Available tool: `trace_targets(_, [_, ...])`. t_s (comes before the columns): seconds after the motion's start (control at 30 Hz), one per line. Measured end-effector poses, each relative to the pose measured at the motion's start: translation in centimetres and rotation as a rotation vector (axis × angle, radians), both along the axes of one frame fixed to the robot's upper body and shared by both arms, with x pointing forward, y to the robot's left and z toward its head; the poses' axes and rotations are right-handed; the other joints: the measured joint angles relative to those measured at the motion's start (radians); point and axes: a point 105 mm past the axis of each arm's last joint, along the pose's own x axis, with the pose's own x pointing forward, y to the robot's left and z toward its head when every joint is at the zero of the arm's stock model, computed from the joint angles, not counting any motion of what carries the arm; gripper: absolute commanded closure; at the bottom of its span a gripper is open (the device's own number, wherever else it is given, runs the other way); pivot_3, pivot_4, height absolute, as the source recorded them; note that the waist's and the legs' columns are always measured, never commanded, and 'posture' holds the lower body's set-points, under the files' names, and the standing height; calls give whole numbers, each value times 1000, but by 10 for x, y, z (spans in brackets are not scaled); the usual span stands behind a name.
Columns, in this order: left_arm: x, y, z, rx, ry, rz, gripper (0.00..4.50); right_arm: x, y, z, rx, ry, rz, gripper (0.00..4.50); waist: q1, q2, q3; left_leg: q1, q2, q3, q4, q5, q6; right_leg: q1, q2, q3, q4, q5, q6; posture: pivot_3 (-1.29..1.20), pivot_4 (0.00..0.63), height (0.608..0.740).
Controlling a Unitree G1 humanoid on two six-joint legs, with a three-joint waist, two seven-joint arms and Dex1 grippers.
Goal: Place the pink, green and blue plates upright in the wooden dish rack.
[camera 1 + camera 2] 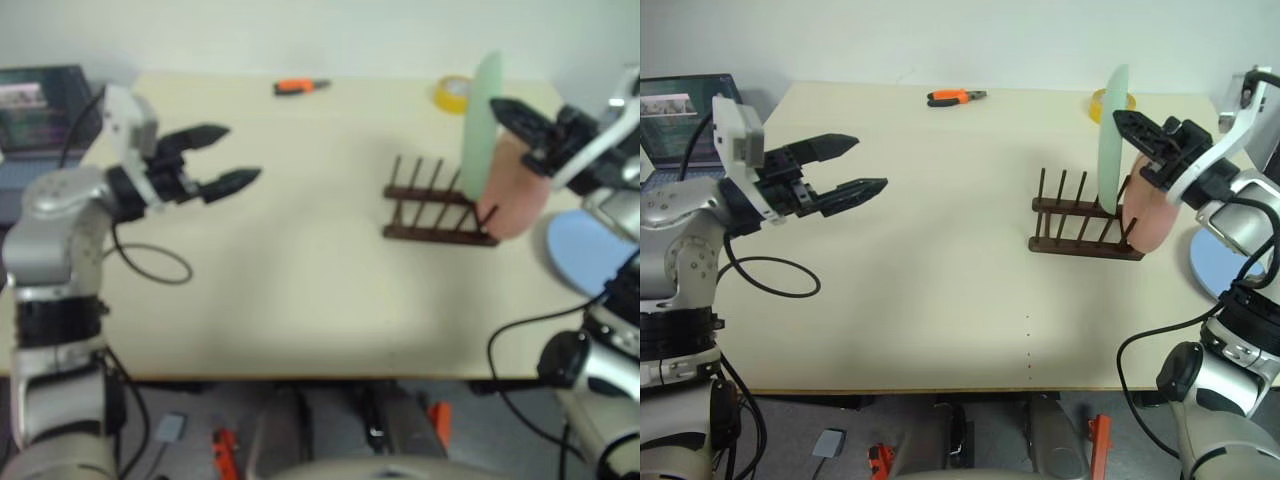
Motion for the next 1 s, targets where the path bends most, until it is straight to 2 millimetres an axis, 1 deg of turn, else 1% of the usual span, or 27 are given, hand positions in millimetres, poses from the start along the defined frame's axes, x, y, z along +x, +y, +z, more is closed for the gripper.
trace_targets(0.13, [0, 0, 0, 6, -6, 4, 32, -2, 1, 3, 8, -12, 13, 4500, 0, 0, 0, 0, 0, 0, -1, 0, 0, 0, 0, 0, -1, 0, 0, 0, 150, 740])
trace_targets(0.23, [1, 0, 0, 9, -7, 5, 32, -5, 4, 9, 25, -37, 39, 4500, 0, 0, 0, 0, 0, 0, -3, 0, 0, 0, 0, 0, -4, 1, 1, 0, 150, 740])
trace_targets(0.4, [1, -1, -3, 13, 0, 4, 32, -10, 3, 20, 41, -81, 58, 4500, 1, 0, 0, -1, 0, 1, -7, 0, 0, 0, 0, 0, -11, 1, 2, 0, 150, 740])
trace_targets(0.6, [2, -2, -6, 16, 9, 3, 32, -9, 3, 8, 25, -42, 51, 4500, 1, 0, 0, -2, 0, 0, -7, 0, 0, 0, 0, 0, -11, 1, 2, 0, 150, 740])
trace_targets(1.0, [2, -1, -7, 21, 9, 10, 32, -10, -3, -7, 29, -3, 45, 4500, 2, 0, 0, -2, -1, 0, -7, 0, 0, 0, 0, 0, -11, 2, 3, 0, 150, 740])
